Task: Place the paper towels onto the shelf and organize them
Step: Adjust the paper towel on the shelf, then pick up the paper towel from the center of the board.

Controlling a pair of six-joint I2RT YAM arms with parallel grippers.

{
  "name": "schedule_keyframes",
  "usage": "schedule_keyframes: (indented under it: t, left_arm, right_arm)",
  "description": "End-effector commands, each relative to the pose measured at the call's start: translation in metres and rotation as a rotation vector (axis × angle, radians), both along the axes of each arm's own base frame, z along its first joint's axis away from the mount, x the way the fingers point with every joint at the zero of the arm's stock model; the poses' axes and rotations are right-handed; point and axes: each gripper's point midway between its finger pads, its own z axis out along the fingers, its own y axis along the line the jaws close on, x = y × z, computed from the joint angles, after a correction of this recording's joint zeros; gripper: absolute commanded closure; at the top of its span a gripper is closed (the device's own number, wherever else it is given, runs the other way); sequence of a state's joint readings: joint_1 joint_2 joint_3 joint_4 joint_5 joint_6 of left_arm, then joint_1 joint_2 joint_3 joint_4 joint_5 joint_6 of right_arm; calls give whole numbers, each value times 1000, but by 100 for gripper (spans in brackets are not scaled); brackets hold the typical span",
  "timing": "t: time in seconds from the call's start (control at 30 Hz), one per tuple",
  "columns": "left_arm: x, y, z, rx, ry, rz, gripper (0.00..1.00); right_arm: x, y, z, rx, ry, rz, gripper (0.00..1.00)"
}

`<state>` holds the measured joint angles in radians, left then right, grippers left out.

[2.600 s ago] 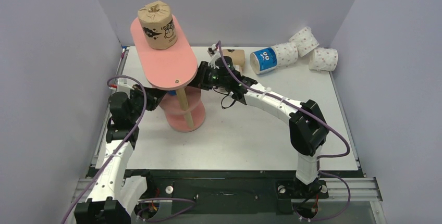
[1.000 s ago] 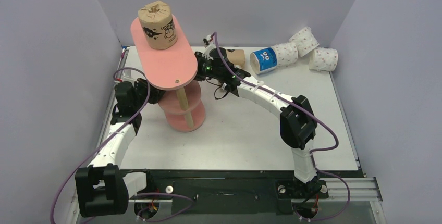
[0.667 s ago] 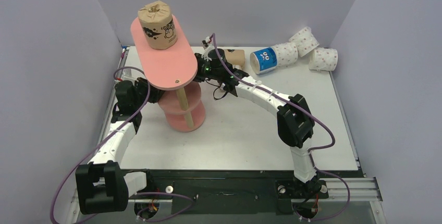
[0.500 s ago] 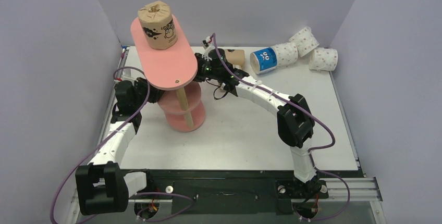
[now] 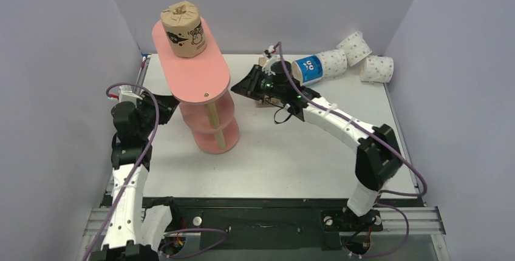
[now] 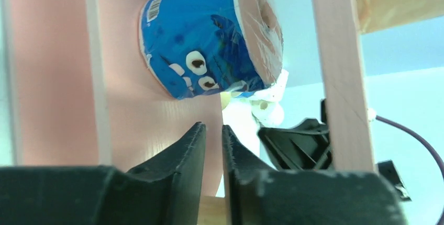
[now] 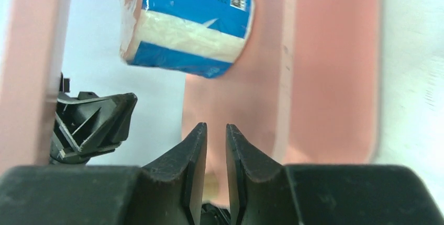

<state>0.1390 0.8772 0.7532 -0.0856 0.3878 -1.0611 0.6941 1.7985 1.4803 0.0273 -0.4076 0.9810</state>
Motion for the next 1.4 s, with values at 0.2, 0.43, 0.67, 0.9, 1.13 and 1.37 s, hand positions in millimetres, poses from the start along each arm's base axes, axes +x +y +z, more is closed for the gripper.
schedule_keyframes:
  t: [0.2,0.43,0.67,0.9,1.13,1.37]
  left_arm:
    - [-61,28,-11,156,101,164,29]
    - [-80,42,-54,174,237,247,5]
    - [-88,39,-88,178,307,227,3]
    - [-89,18,-105,118,299,121,2]
    - [-89,8,-114,82,325,61,2]
    - [-93,4,-116,30,335,68,1]
  right_arm:
    - [-33,-121,46,-97,-173,-219,63]
    - [-25,-226,27,-266,-183,-567,36]
    - [4,-306,-22,-310,-65,-887,29]
    - [58,-343,-59,-244,0,-957,29]
    - [128,-362,-83,-237,-12,-1013,34]
    - [189,-380,-88,-203,-48,-1031,40]
